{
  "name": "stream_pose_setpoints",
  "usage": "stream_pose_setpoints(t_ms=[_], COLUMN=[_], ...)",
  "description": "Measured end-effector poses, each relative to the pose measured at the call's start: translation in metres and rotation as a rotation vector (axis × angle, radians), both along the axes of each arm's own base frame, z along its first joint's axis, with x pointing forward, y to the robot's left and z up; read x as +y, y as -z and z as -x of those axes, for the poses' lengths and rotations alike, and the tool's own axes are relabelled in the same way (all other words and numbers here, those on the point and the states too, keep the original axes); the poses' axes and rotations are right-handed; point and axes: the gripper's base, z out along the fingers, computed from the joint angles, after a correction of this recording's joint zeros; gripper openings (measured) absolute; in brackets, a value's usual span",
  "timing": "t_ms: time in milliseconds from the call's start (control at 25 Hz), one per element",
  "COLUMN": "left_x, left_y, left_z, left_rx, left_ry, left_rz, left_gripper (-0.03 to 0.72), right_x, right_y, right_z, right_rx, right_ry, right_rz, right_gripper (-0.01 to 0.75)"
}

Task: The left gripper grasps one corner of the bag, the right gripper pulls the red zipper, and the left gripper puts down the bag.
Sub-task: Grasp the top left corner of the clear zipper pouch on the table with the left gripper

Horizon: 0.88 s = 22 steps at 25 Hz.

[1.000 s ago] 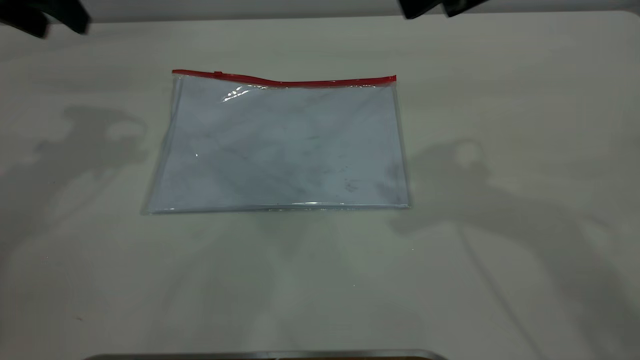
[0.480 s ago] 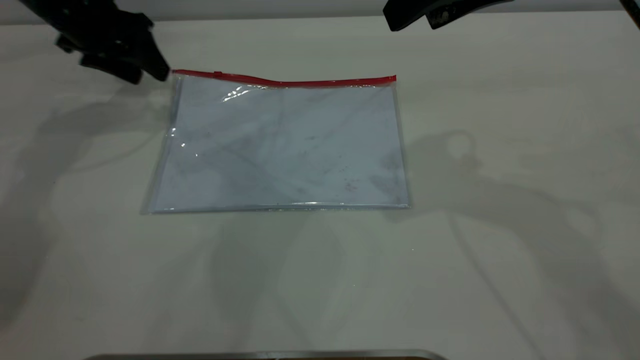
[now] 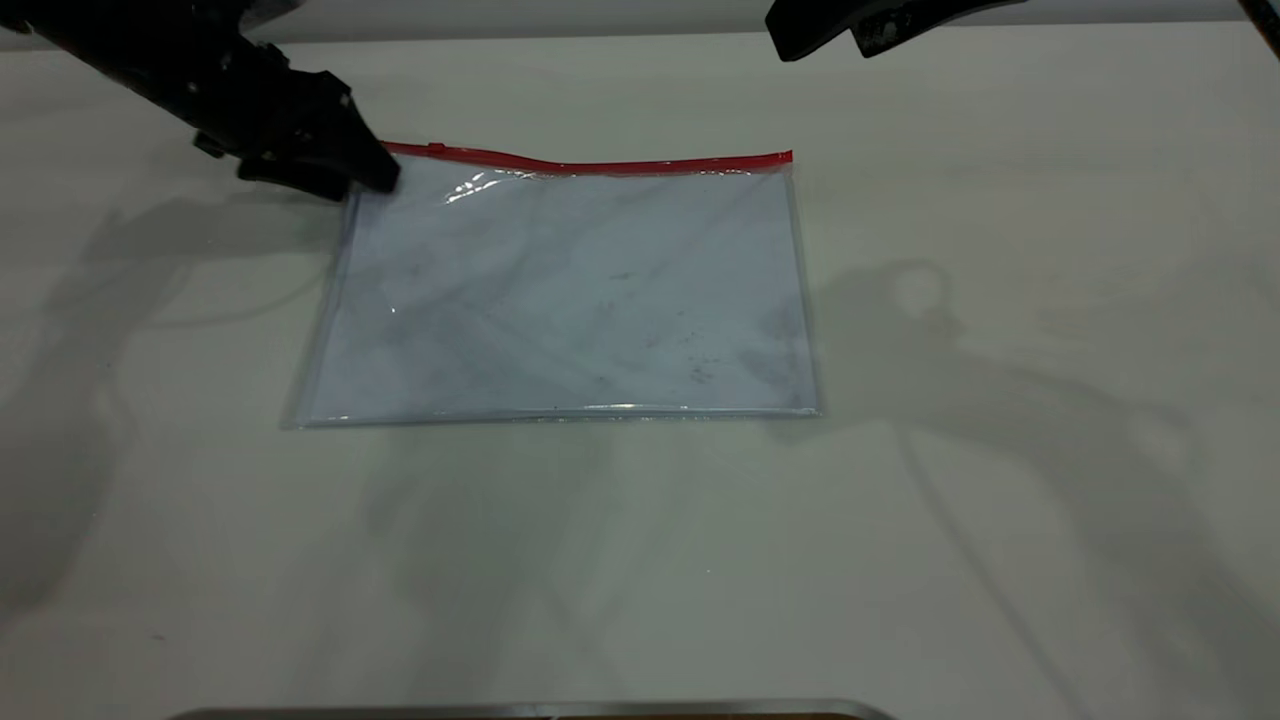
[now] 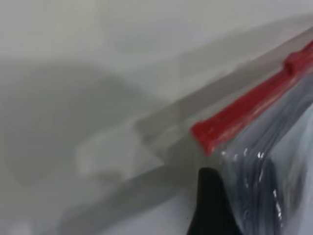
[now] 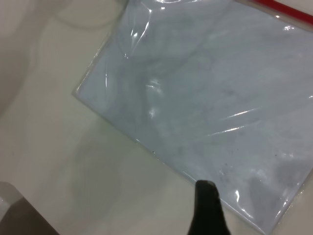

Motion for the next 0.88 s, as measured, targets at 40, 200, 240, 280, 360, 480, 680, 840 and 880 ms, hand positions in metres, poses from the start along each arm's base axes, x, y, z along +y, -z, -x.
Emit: stream_pose_setpoints(t_ms=[40,200,240,280,360,480,680,840,880], left_x=[-0.001,-0.006,-0.006,-0.006,-0.006,-0.007,-0.009,-0.014,-0.016], left_y=[0.002,0.013,0.014,0.014,0.014,0.014,-0.005,-0.032,-0.038], left_z=[0.0,0.002,0.002,0.002,0.002,0.002,0.0,-0.001,0.0], left_rx=[-0.005,-0.007,-0.011,-0.016,-0.025,-0.041,-0.124,-0.246,-0.28], left_ry=[0.001,0.003,0.004,0.005,0.011,0.032,0.134,0.288,0.337], left_rz=[0.019,0.082,0.087,0.09,0.09,0.086,0.086,0.086,0.089], left_gripper=[0.567,0.55,0.528,0.494,0.401,0.192,0.053,0.053,0.053], right_x=[0.0,0.0,0.0,0.0,0.0,0.0,0.004,0.014,0.017], right_y=[0.0,0.0,0.0,0.0,0.0,0.0,-0.002,-0.002,-0.001], right_z=[0.0,0.0,0.0,0.0,0.0,0.0,-0.009,-0.036,-0.042], right_rx=[0.001,0.002,0.002,0.002,0.002,0.001,-0.039,-0.125,-0.143], right_ry=[0.001,0.004,0.005,0.005,0.005,0.004,-0.045,-0.108,-0.121], right_rz=[-0.001,-0.004,-0.005,-0.005,-0.005,-0.004,0.007,0.012,0.01], right_gripper=[0.578,0.578,0.578,0.578,0.578,0.578,0.578,0.578,0.578])
